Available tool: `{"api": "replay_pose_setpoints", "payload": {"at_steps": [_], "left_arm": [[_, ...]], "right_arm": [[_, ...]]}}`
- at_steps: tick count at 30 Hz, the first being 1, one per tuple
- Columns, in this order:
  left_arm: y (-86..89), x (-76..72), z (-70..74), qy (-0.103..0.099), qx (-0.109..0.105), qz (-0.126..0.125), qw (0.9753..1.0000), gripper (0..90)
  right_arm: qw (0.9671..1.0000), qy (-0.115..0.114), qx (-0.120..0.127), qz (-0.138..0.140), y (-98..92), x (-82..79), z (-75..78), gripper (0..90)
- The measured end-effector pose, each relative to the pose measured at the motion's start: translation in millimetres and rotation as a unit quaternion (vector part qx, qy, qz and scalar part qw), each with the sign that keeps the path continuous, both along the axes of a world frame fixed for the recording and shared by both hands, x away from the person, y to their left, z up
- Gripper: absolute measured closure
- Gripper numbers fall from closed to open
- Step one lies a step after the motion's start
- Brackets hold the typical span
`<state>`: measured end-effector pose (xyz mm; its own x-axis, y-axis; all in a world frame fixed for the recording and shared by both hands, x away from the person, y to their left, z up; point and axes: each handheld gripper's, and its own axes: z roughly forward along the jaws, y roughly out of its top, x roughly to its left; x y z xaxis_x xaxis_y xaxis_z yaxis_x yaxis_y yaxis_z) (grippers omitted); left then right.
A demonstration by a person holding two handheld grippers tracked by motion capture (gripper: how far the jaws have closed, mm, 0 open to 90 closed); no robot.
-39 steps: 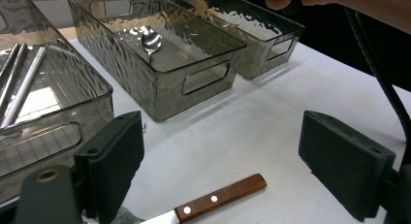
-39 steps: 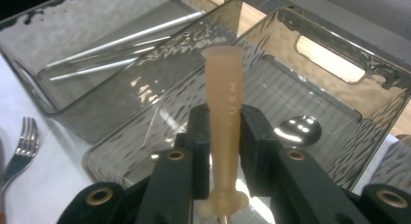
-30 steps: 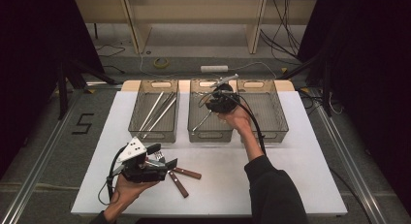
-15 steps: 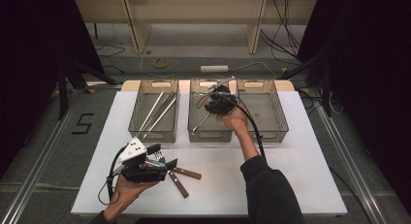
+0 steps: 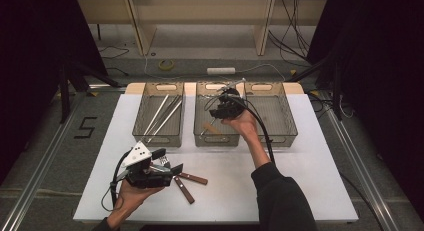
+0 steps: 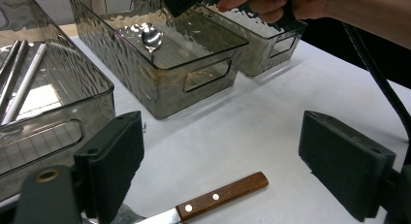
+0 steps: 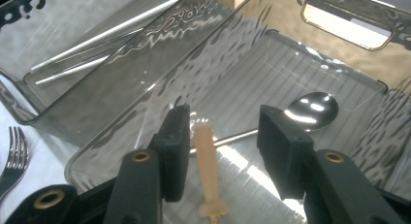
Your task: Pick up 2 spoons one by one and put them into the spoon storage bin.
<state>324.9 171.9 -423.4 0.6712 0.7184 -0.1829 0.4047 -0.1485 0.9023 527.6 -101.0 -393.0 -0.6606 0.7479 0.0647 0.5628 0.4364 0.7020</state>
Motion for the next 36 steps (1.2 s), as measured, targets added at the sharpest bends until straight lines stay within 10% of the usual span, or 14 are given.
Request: {"api": "replay_pose_setpoints", "payload": {"at_steps": [18, 36], "left_arm": [[0.1, 4.3, -1.1, 0.021, -0.002, 0.005, 0.9998, 15.9], [-7.4, 15.9, -2.4, 0.051, 0.001, 0.006, 0.9987, 15.9]], "right_arm": [[0.9969, -0.043, 0.053, 0.039, -41.6, -68.2, 13.1, 38.6], [0.9916, -0.072, 0.101, 0.038, -103.4, -149.4, -10.3, 34.3]]}}
